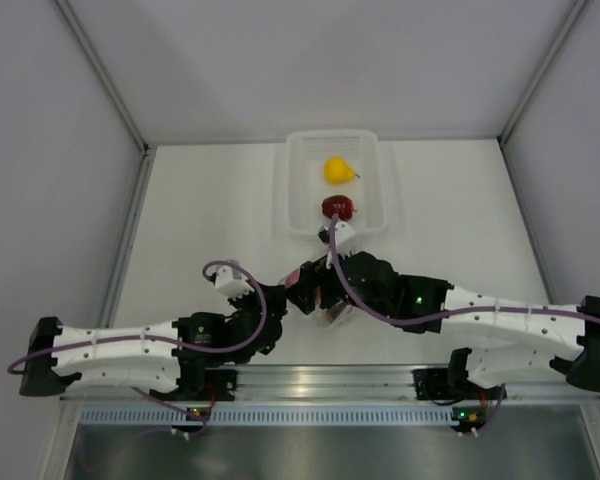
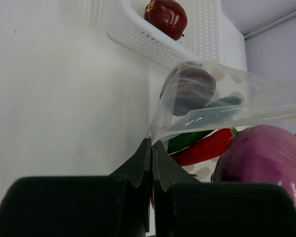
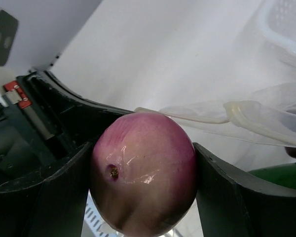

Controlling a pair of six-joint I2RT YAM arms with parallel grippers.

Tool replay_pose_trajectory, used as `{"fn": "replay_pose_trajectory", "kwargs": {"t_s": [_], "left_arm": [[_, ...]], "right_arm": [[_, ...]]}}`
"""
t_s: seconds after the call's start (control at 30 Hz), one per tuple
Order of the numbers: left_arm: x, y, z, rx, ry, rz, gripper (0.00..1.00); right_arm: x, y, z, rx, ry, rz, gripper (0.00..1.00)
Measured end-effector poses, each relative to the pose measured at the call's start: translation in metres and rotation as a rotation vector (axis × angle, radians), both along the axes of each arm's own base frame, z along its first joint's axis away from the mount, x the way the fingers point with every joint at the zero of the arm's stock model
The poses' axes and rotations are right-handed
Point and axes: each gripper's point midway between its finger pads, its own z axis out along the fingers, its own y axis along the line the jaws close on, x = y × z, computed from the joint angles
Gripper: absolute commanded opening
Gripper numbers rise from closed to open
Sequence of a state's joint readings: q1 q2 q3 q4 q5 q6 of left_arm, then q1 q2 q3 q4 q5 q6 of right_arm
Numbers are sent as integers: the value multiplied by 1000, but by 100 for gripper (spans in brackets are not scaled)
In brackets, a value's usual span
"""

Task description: Open the zip-top bag and remove the fake food

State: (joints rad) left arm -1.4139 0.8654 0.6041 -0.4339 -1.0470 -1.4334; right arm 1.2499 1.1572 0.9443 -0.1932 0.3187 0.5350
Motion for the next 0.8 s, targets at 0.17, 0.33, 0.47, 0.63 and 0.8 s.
{"fn": "replay_pose_trajectory", "kwargs": {"t_s": [0.17,0.33,0.47,0.63,0.8], "left_arm": [[2,6,15,-31,-33,7,0],[5,11,17,6,-62,20,0],[7,16,16,47,-78,26,0],[8,22,21,57,-93,27,0],[8,31,28,68,-113,32,0]], "right_arm": [[-10,11,29,147,41,76,43],[-23,24,51,269,109,169,43],[-51,39,82,412,181,333,43],[-74,43,112,528,234,470,41],[-72,28,125,509,186,451,40]]}}
